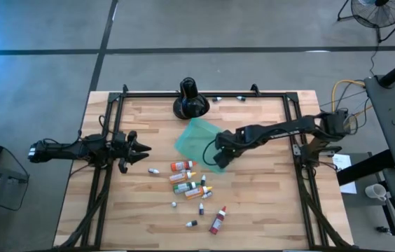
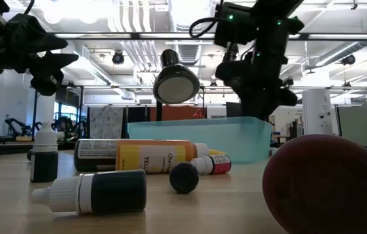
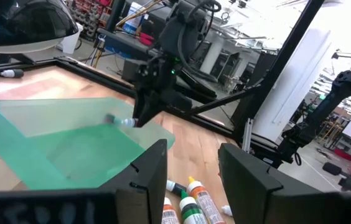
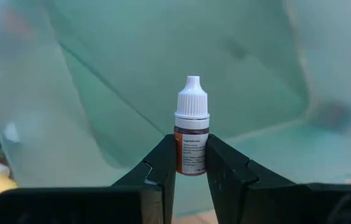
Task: Pick & Place food coloring
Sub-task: Put the small orange food coloring bottle into the green bin, then put the small red food coloring bottle into the green bin
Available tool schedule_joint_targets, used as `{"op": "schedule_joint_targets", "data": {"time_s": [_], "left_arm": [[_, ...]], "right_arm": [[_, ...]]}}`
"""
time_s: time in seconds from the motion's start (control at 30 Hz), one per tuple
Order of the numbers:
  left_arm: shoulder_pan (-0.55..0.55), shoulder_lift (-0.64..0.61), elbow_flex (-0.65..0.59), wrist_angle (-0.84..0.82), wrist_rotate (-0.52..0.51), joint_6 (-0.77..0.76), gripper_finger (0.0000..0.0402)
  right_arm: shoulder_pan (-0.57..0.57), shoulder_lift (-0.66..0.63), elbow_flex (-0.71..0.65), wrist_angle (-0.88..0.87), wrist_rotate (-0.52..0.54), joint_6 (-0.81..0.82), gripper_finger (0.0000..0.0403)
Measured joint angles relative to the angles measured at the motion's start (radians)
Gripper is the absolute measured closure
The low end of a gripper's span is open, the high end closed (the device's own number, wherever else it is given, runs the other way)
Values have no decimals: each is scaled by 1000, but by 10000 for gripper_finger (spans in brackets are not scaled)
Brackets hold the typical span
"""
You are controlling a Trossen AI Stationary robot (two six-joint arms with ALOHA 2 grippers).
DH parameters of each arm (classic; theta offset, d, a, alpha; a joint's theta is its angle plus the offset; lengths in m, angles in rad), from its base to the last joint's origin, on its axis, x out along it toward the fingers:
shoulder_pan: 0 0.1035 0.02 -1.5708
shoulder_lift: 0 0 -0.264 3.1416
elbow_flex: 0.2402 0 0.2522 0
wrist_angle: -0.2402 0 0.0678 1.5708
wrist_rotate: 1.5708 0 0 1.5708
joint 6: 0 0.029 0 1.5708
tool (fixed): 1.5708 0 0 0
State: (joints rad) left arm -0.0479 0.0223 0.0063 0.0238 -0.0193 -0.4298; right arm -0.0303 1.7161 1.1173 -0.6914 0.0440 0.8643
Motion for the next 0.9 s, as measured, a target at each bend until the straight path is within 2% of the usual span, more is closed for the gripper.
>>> {"op": "schedule_joint_targets", "data": {"time_s": [0.2,0.3,0.63,0.77,0.9], "left_arm": [[0,0,0,0,0,0,284],[0,0,0,0,0,0,284],[-1,0,0,0,0,0,284],[-1,0,0,0,0,0,284],[-1,0,0,0,0,0,284]], "right_arm": [[0,37,45,-1,0,-29,336],[0,32,55,0,0,-45,323],[3,-15,54,-58,16,-45,219],[12,-58,55,-119,88,-39,184],[12,-109,55,-218,149,-34,166]]}}
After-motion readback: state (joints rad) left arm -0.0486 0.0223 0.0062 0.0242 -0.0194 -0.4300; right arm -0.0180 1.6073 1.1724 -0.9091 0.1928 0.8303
